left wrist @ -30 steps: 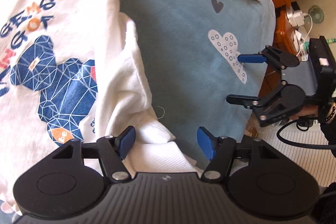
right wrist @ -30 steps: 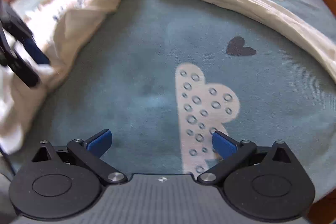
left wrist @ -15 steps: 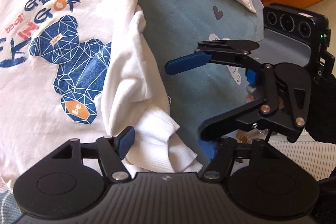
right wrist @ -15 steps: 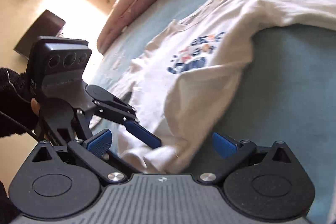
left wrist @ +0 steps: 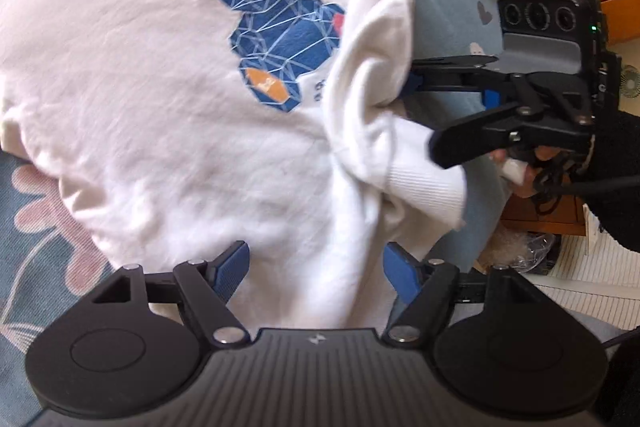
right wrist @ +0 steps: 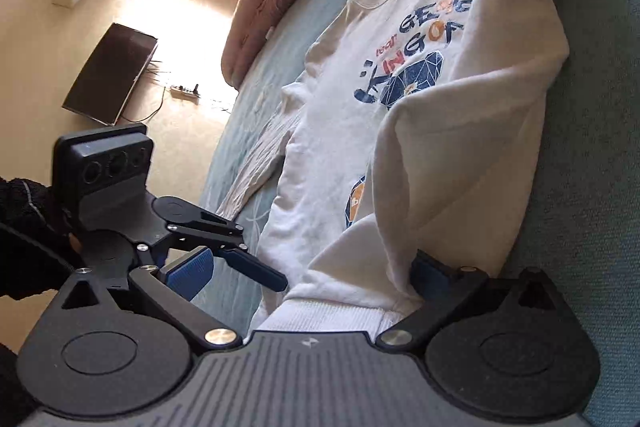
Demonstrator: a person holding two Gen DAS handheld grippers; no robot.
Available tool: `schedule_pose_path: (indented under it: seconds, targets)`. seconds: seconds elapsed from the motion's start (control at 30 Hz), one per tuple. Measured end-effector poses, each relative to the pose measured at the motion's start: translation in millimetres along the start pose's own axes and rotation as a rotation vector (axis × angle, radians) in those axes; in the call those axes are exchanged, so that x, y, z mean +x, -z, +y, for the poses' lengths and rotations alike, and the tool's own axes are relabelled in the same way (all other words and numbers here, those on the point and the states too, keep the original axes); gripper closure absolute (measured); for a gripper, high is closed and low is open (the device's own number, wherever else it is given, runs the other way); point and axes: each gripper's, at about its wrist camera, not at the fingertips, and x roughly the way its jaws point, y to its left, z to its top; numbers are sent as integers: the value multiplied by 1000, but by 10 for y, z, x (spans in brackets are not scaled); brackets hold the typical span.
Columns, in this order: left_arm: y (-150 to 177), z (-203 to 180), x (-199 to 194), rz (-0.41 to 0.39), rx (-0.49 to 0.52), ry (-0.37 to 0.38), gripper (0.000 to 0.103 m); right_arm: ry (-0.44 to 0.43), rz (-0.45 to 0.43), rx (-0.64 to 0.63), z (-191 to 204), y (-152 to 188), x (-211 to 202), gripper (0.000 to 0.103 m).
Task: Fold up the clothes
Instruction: 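Fold the side edge over the body with the left gripper while the right gripper holds the hem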
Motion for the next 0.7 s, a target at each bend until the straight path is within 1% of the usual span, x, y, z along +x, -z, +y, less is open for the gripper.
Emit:
schedule_pose_path:
  seconds: [0.07,0.1,0.13,0.17,0.23,0.27,0.3,0.33,0.37,0.4,0.43,0.47,0.5,0.6,0.7]
  targets:
    - [7,127,78,-3,-43,0,30,-8,0,-3,-37,6,-27,6]
    - [6,178,87,-12,-67,26,29,-3,0,-6,-45,13,-42,8]
    - [5,227,94,-22,-91,55,22,2,-1,-8,-53,20,-57,11]
    - [1,260,91,-26,-112,75,21,7,-1,-11,-61,28,-72,16]
    - [1,293,86,-30,-120,92,21,13,-7,-5,-104,35,-104,23]
    - [1,306,82,-32,-119,99,21,14,-13,4,-139,36,-121,31]
    - [1,318,79,-34,-119,106,21,15,-18,14,-174,36,-138,42]
    - [0,330,75,-35,-118,112,21,22,-26,31,-231,42,-171,48]
    - [2,339,70,-38,-124,118,21,33,-31,48,-285,49,-195,63]
    - [5,348,66,-40,-129,123,21,44,-35,65,-339,56,-219,80]
    - [6,348,62,-41,-128,124,21,57,-37,82,-392,65,-218,89]
    - [6,347,58,-42,-127,124,21,53,-43,100,-443,75,-220,98]
    - [6,336,55,-41,-119,121,21,49,-48,104,-466,83,-224,100]
    - [38,290,38,-38,-99,114,20,77,-41,106,-424,84,-225,100]
    - [33,262,32,-38,-92,110,20,135,-31,146,-311,62,-224,98]
